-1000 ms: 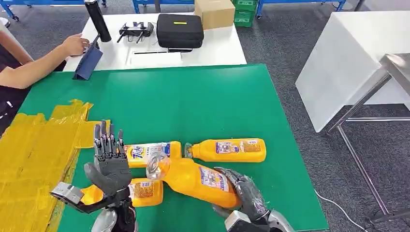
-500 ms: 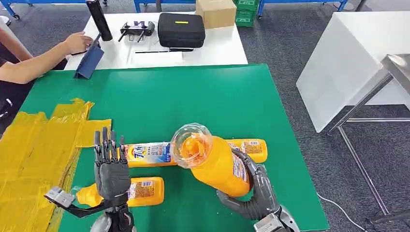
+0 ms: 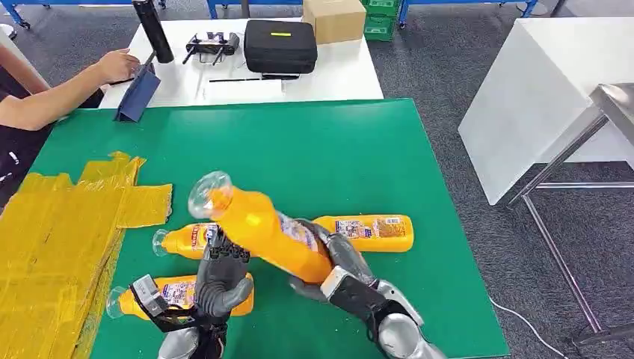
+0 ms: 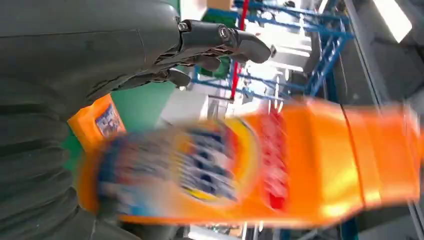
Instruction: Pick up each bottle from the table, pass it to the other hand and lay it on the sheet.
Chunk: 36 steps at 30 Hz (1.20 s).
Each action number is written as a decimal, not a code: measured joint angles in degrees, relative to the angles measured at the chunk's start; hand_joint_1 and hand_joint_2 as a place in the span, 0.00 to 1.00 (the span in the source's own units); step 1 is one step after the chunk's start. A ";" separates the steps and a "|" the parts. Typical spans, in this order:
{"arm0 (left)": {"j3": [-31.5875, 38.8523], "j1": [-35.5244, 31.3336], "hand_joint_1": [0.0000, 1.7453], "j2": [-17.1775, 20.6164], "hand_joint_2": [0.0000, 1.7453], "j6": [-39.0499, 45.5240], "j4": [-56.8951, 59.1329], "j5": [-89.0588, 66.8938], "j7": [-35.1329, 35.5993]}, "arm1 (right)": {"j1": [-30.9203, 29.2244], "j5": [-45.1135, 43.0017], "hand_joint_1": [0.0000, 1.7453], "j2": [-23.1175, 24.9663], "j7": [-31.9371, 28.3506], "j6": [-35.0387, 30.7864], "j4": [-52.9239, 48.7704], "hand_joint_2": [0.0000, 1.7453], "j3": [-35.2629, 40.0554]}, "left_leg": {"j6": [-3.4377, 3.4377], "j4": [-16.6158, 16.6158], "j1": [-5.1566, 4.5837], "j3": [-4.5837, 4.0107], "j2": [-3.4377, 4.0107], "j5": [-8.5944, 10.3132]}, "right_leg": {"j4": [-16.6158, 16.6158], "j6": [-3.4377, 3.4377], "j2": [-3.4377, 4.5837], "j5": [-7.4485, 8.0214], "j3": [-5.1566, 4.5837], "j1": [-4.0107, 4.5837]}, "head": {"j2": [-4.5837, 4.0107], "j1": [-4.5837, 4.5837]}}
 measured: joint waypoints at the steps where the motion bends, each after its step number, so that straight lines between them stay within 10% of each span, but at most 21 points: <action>1: -0.24 -0.06 0.00 0.09 1.00 -0.09 0.07 -0.04 -0.20 | -0.30 0.00 1.00 0.07 0.11 0.33 0.94 1.00 1.01 | 0.00 0.00 0.00 -0.02 -0.01 0.00 | 0.00 0.00 0.00 -0.01 -0.02 0.00 | 0.00 -0.02; 15: 0.11 -0.14 0.00 1.64 1.00 0.77 1.77 -1.23 -1.05 | -3.59 3.43 1.00 -2.16 4.42 4.64 6.54 1.00 10.72 | 0.00 0.00 0.00 -0.15 -0.03 0.00 | 0.00 0.00 -0.01 -0.01 -0.18 -0.01 | 0.00 -0.04; 16: 0.17 -0.13 1.00 1.73 1.00 1.14 2.03 -1.64 -1.03 | -3.96 3.89 1.00 -2.41 4.61 4.66 6.78 1.00 11.64 | 0.00 0.00 0.00 -0.15 -0.02 0.00 | 0.00 0.00 -0.01 -0.01 -0.19 -0.01 | 0.00 0.00; 31: 0.52 -0.22 1.00 2.73 1.00 6.20 2.71 -4.48 -0.22 | -6.66 4.02 1.00 -4.74 6.08 0.81 8.01 1.00 16.09 | 0.00 0.00 0.00 -0.20 -0.03 0.00 | 0.00 0.00 -0.01 -0.01 -0.22 -0.01 | 0.00 0.00; 32: 0.79 -0.19 1.00 3.08 1.00 5.17 2.43 -3.47 -0.22 | -6.62 3.85 0.82 -4.72 5.88 0.42 7.94 1.00 16.09 | 0.00 0.00 0.00 -0.20 -0.02 0.00 | 0.00 0.00 -0.01 -0.01 -0.22 0.00 | 0.00 0.00; 33: 1.07 -0.18 1.00 3.43 1.00 4.17 2.12 -2.53 -0.20 | -6.63 3.63 0.00 -4.63 5.75 0.13 7.90 1.00 16.09 | 0.00 0.00 0.01 -0.20 -0.02 0.00 | 0.00 0.00 -0.01 -0.01 -0.23 0.00 | 0.00 0.00; 36: 1.94 -0.10 1.00 4.31 1.00 2.18 1.29 -0.61 -0.13 | -6.61 3.48 0.00 -4.52 5.44 -0.39 7.66 1.00 16.09 | -0.01 0.00 0.03 -0.20 -0.04 0.01 | 0.00 0.00 -0.01 -0.01 -0.23 0.03 | 0.00 0.00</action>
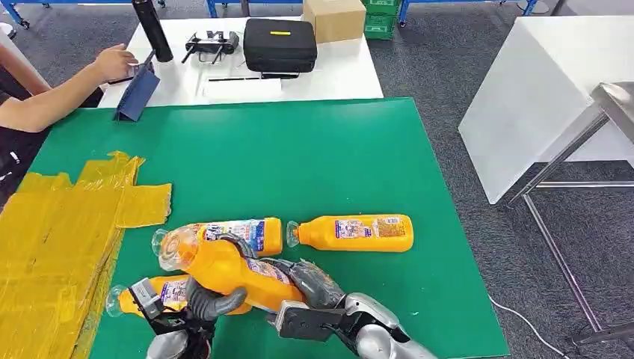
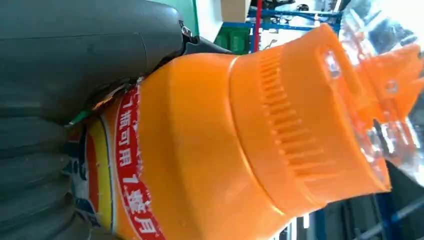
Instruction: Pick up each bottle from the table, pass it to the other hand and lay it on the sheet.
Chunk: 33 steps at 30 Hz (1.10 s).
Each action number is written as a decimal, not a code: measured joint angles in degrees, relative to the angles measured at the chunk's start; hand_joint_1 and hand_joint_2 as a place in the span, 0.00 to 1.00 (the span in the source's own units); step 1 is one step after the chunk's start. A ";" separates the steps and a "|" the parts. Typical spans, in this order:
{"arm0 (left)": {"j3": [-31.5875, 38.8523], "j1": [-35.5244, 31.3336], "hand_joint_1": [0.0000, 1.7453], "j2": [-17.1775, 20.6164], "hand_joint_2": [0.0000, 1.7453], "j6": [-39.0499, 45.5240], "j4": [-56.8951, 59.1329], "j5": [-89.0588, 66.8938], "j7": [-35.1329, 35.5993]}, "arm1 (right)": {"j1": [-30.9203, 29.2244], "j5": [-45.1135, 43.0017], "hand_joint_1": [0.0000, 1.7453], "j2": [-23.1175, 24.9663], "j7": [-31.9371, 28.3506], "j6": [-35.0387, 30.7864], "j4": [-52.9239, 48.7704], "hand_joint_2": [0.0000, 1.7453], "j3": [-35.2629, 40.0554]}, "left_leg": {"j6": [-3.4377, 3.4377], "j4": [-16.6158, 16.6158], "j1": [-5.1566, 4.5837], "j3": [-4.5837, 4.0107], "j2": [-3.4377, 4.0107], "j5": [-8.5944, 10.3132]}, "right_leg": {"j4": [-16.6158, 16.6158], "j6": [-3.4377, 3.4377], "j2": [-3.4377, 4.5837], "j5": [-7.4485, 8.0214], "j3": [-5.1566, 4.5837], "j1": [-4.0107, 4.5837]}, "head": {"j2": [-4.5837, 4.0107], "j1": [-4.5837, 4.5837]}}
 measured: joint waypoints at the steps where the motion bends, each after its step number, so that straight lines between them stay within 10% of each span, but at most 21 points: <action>1: 0.54 0.08 1.00 0.30 1.00 -1.38 -0.45 1.86 0.11 | 0.09 0.00 0.00 0.09 -0.42 -0.31 -0.22 0.00 0.00 | 0.00 0.00 0.00 0.00 0.00 0.00 | 0.01 0.00 0.00 0.00 -0.01 0.00 | 0.00 0.00; 5: 5.10 0.13 1.00 3.70 1.00 -14.21 -2.71 17.65 1.86 | 0.37 -0.52 0.00 -0.07 -2.05 -0.55 -0.78 0.00 -1.22 | -0.03 -0.01 0.01 -0.02 0.09 0.02 | 0.05 -0.02 0.01 0.01 -0.04 0.01 | 0.00 -0.02; 17: 16.89 -1.75 1.00 8.59 1.00 -14.81 -6.05 17.48 4.98 | -0.06 -1.18 0.00 0.44 -2.25 -0.13 -0.98 0.00 -4.48 | -0.11 0.00 0.04 -0.05 0.00 0.10 | 0.08 -0.03 0.00 0.01 -0.05 -0.01 | 0.00 0.02; 22: 19.71 -4.56 1.00 8.81 1.00 9.90 -7.23 -6.46 3.92 | -0.64 -1.47 0.00 1.20 -0.24 -0.46 -0.89 0.00 -4.96 | -0.16 0.00 0.04 -0.12 -0.08 0.15 | 0.09 -0.03 -0.06 0.03 -0.11 0.01 | 0.00 0.04; 28: 19.72 -4.64 1.00 8.81 1.00 10.01 -7.23 -6.55 4.02 | -0.68 -1.51 0.00 1.26 -0.13 -0.46 -0.87 0.00 -4.98 | -0.17 0.00 0.04 -0.12 -0.08 0.16 | 0.09 -0.03 -0.06 0.03 -0.12 0.01 | 0.00 0.04; 29: 19.82 -4.81 1.00 8.83 1.00 11.52 -7.30 -7.71 4.13 | -0.74 -1.53 0.00 1.33 -0.02 -0.46 -0.83 1.00 -4.98 | -0.18 0.00 0.04 -0.12 -0.08 0.17 | 0.09 -0.03 -0.06 0.04 -0.12 0.02 | 0.00 0.02; 30: 21.15 -8.42 1.00 9.44 1.00 30.33 -7.54 -20.58 5.92 | -2.66 -2.34 0.00 2.57 1.64 0.06 0.32 1.00 -4.92 | -0.28 0.00 0.10 -0.14 -0.05 0.23 | 0.13 -0.21 -0.05 0.17 -0.19 0.04 | 0.00 0.02; 33: 19.97 -16.64 1.00 12.76 1.00 52.34 -1.37 -56.93 15.70 | -12.22 -6.28 0.00 8.84 5.40 3.52 10.35 1.00 -1.68 | -0.48 0.00 0.16 -0.16 -0.07 0.47 | 0.31 -0.24 -0.05 0.19 -0.30 0.09 | 0.00 0.02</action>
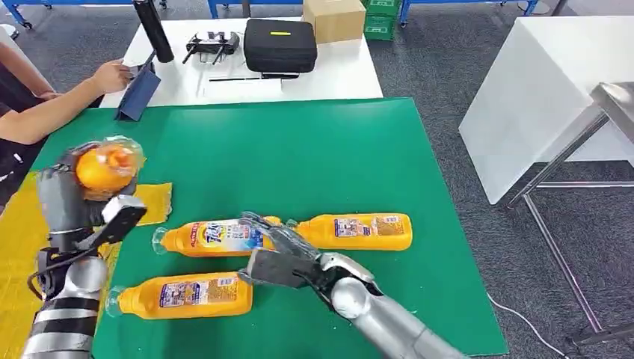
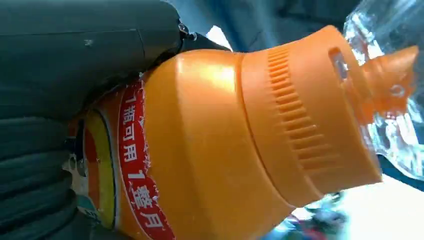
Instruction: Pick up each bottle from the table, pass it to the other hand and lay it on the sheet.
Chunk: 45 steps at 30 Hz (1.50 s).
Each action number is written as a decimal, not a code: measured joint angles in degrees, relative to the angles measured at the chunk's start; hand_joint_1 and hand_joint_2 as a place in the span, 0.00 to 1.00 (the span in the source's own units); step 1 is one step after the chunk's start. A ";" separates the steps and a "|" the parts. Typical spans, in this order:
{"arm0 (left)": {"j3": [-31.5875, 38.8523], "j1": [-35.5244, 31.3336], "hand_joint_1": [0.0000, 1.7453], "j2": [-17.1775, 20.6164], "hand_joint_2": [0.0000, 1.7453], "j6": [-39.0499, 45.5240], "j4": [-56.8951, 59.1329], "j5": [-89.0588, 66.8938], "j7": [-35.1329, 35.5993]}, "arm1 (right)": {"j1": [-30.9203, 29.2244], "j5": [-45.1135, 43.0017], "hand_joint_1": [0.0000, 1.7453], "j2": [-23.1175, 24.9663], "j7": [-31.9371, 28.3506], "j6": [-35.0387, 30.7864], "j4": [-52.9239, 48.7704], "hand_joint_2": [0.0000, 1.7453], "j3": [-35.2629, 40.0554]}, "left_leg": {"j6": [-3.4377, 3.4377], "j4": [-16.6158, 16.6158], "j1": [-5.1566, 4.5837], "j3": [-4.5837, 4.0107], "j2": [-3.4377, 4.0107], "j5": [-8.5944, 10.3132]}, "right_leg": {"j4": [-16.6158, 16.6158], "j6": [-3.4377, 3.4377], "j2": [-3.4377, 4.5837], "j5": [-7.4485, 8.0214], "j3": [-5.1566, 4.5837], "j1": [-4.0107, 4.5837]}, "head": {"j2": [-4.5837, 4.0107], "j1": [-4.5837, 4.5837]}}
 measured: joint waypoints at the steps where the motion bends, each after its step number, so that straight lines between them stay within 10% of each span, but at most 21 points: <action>1: -0.89 -2.23 1.00 0.64 1.00 0.93 4.48 -13.25 3.88 | -3.53 -1.29 0.00 3.28 0.97 1.22 4.35 1.00 2.25 | -0.01 0.00 0.02 -0.04 0.05 0.01 | 0.03 -0.16 0.01 0.10 -0.09 0.01 | 0.00 -0.02; 32: -12.41 -18.30 1.00 5.51 1.00 -4.67 41.13 -28.27 15.75 | -12.58 -8.06 0.00 13.81 4.55 3.69 19.62 1.00 15.49 | -0.04 0.01 0.05 -0.32 0.06 0.06 | 0.07 -0.17 0.01 0.11 -0.37 0.01 | 0.00 0.02; 33: -12.85 -19.40 0.31 5.64 1.00 -6.53 42.86 -28.27 16.58 | -12.57 -7.71 0.00 13.83 4.70 3.69 19.93 1.00 16.22 | -0.04 0.01 0.07 -0.32 0.06 0.06 | 0.08 -0.17 0.01 0.11 -0.36 0.01 | 0.00 0.04; 34: -13.26 -20.15 0.00 5.92 1.00 -7.90 44.12 -28.32 17.28 | -12.57 -7.23 0.00 13.81 4.90 3.67 20.12 1.00 16.84 | -0.04 0.01 0.07 -0.32 0.06 0.06 | 0.08 -0.17 0.01 0.11 -0.36 0.01 | 0.00 0.04; 36: -13.79 -21.59 0.00 6.56 1.00 -9.93 46.69 -28.34 18.28 | -12.53 -6.38 0.00 13.78 5.07 3.65 20.58 1.00 18.18 | -0.04 0.01 0.07 -0.33 0.13 0.06 | 0.10 -0.17 0.02 0.11 -0.38 0.00 | 0.00 0.02; 37: -13.92 -22.13 0.00 6.87 0.00 -10.39 47.58 -28.25 18.68 | -12.49 -5.98 0.00 13.72 5.14 3.67 20.73 1.00 18.84 | -0.04 0.01 0.07 -0.33 0.14 0.06 | 0.10 -0.17 0.02 0.11 -0.39 0.00 | 0.00 0.02; 45: -14.23 -24.90 0.00 8.40 0.00 -12.94 52.60 -28.25 22.18 | -12.04 -3.84 0.00 12.98 6.47 4.58 21.78 1.00 22.79 | -0.04 0.01 0.06 -0.39 0.08 0.06 | 0.10 -0.17 0.01 0.10 -0.44 0.00 | 0.00 0.02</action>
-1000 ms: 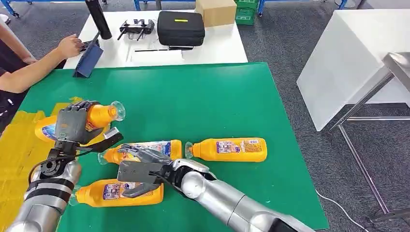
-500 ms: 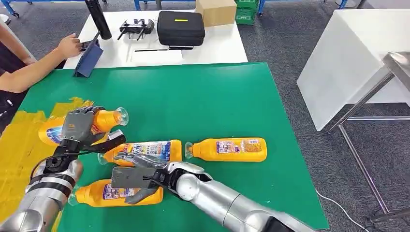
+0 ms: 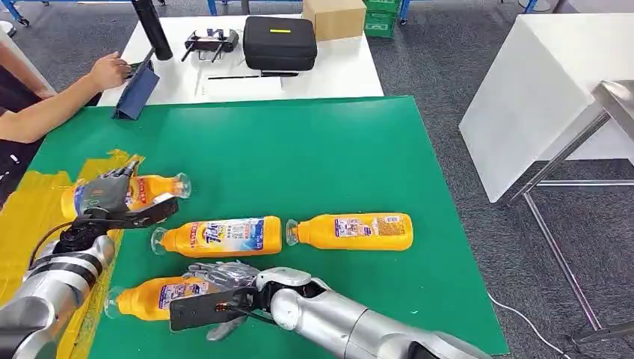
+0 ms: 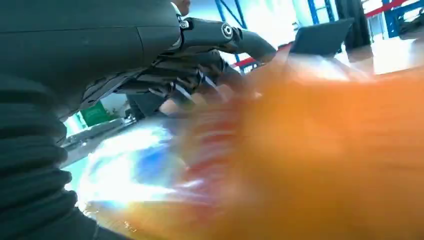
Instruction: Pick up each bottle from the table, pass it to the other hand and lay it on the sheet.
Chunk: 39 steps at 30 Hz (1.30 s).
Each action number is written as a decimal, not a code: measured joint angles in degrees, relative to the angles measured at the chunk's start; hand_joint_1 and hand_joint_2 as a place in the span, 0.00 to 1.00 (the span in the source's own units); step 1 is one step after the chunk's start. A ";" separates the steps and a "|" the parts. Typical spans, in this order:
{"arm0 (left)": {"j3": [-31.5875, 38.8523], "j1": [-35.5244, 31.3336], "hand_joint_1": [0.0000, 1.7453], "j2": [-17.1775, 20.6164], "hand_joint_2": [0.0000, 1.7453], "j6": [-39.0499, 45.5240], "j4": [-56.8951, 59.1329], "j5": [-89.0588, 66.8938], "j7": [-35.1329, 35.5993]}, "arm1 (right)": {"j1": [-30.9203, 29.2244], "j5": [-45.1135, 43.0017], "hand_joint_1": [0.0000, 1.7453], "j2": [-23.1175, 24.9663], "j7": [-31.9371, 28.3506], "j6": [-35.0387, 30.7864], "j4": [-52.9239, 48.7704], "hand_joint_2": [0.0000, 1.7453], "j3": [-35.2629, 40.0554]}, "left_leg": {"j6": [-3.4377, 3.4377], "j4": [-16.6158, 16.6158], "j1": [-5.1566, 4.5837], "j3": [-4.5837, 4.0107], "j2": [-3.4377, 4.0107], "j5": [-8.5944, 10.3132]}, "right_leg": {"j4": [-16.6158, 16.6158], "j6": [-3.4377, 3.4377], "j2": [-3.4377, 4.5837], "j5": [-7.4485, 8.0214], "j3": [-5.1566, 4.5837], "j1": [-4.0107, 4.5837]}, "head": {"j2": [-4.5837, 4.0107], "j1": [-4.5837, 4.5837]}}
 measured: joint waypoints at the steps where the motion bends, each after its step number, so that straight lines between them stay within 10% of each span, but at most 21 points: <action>1: -0.04 -0.28 0.00 0.09 0.00 -0.29 0.42 0.02 0.00 | 0.01 0.22 0.00 0.00 0.02 0.13 0.16 1.00 0.49 | 0.00 0.00 0.00 0.00 0.00 0.00 | 0.00 0.00 0.00 0.00 0.00 0.00 | 0.00 0.02; 13: -0.53 -1.29 0.00 0.17 0.00 2.55 2.36 1.68 0.41 | 1.29 6.76 0.00 0.46 0.40 -2.80 1.93 1.00 6.08 | 0.00 0.00 0.00 0.00 0.01 0.00 | 0.00 0.00 0.00 0.00 0.00 0.00 | 0.00 0.00; 22: 4.08 1.16 0.00 -0.54 0.00 5.01 -1.30 16.53 -11.97 | 4.25 21.50 0.01 2.86 6.75 -16.19 5.88 1.00 9.62 | 0.00 0.00 0.00 0.02 0.03 0.00 | 0.01 -0.02 0.01 -0.01 -0.05 0.00 | 0.00 0.00; 23: 4.44 1.59 0.00 -0.77 0.00 4.54 -2.06 17.67 -12.77 | 4.49 22.37 0.74 3.00 7.48 -16.46 5.97 1.00 9.71 | 0.00 0.00 0.00 0.02 0.03 0.00 | 0.01 -0.01 0.01 -0.01 -0.05 -0.01 | 0.00 0.00; 24: 4.92 2.19 0.00 -1.14 0.00 3.60 -3.67 19.41 -13.73 | 4.70 23.78 1.00 3.21 8.90 -16.50 6.04 1.00 9.75 | 0.00 0.00 -0.01 0.02 0.02 0.00 | 0.00 -0.01 0.01 -0.01 -0.04 0.00 | 0.00 0.00; 39: 10.76 11.07 0.00 -7.48 0.00 -7.04 -29.03 55.28 -28.53 | 4.93 26.36 1.00 3.65 13.12 -14.20 8.68 1.00 9.31 | -0.01 0.00 -0.07 0.32 0.03 -0.01 | -0.03 -0.02 0.01 -0.01 0.24 -0.03 | 0.00 0.00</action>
